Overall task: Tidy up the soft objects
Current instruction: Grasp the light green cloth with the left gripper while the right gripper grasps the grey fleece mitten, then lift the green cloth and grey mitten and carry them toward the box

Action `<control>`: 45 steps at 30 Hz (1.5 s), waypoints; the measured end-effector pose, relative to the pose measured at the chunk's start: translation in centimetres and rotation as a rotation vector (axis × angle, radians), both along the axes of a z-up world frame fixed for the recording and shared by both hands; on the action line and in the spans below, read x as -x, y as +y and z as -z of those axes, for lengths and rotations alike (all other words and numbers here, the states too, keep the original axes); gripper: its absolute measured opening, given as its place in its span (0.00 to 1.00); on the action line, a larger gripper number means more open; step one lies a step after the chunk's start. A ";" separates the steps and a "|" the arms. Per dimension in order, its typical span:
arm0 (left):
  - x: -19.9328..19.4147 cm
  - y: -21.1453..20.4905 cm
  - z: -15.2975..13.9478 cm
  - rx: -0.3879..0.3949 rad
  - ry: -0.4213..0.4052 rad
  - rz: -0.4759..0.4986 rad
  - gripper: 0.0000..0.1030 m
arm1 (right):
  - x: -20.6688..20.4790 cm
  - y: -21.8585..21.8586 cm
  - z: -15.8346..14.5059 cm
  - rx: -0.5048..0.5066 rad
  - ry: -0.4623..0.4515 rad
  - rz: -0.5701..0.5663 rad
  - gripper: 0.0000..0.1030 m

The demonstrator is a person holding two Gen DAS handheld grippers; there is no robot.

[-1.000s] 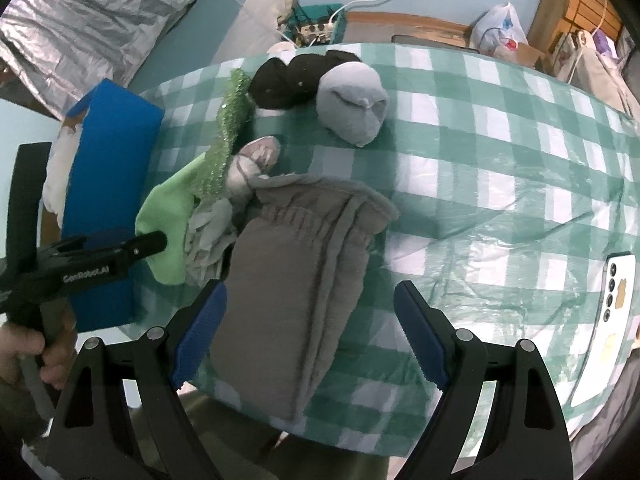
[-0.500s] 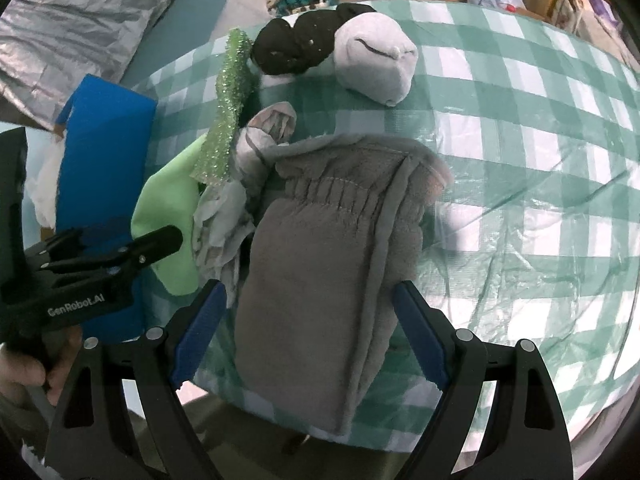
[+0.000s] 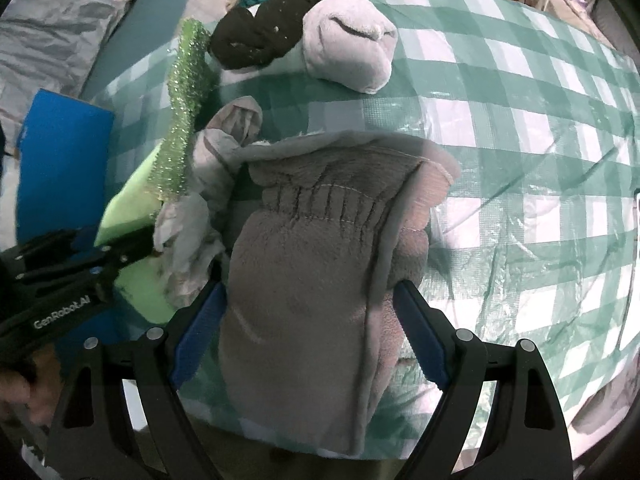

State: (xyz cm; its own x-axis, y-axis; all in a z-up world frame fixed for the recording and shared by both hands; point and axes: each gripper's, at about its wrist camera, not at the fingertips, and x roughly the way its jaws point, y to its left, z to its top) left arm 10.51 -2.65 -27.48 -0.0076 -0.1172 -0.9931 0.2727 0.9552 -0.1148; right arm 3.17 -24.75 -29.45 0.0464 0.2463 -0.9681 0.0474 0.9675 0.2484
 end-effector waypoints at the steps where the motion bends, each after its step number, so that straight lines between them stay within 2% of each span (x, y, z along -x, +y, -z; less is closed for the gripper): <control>1: 0.1 -0.1 0.0 0.004 0.001 0.002 0.18 | 0.0 0.1 0.0 0.015 0.000 -0.008 0.83; 3: 0.4 0.3 -0.3 0.012 -0.004 0.006 0.14 | -0.1 0.5 0.1 0.029 -0.003 -0.019 0.79; 6: 1.3 0.6 -1.1 0.015 -0.026 0.001 0.11 | 0.0 0.6 0.1 0.057 -0.006 -0.042 0.63; 8: 1.6 0.8 -1.6 0.020 -0.033 -0.007 0.10 | 0.2 0.2 -0.1 0.061 -0.017 -0.056 0.47; 11: 2.2 1.2 -2.0 0.015 -0.042 -0.022 0.10 | 0.8 0.0 -0.3 0.060 -0.033 -0.074 0.30; 14: 2.8 1.6 -2.5 0.013 -0.052 -0.043 0.10 | 1.2 -0.6 -0.7 0.047 -0.050 -0.090 0.24; 23: 5.3 2.1 -4.3 0.002 -0.081 -0.097 0.10 | 3.3 -2.3 -2.5 0.034 -0.097 -0.157 0.22; 35: 7.2 1.7 -6.5 -0.005 -0.124 -0.129 0.10 | 3.7 -1.7 -6.0 0.033 -0.179 -0.252 0.22; 45: 8.5 1.4 -10.4 0.008 -0.202 -0.140 0.10 | 3.7 -2.2 -9.1 0.032 -0.233 -0.298 0.22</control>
State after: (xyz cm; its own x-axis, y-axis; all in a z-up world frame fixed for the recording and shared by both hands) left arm 2.05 -1.24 -17.07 0.2079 -0.1112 -0.9718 0.1562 0.9845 -0.0792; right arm -0.53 -26.95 -20.37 0.1966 0.2521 -0.9475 -0.2919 0.9376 0.1889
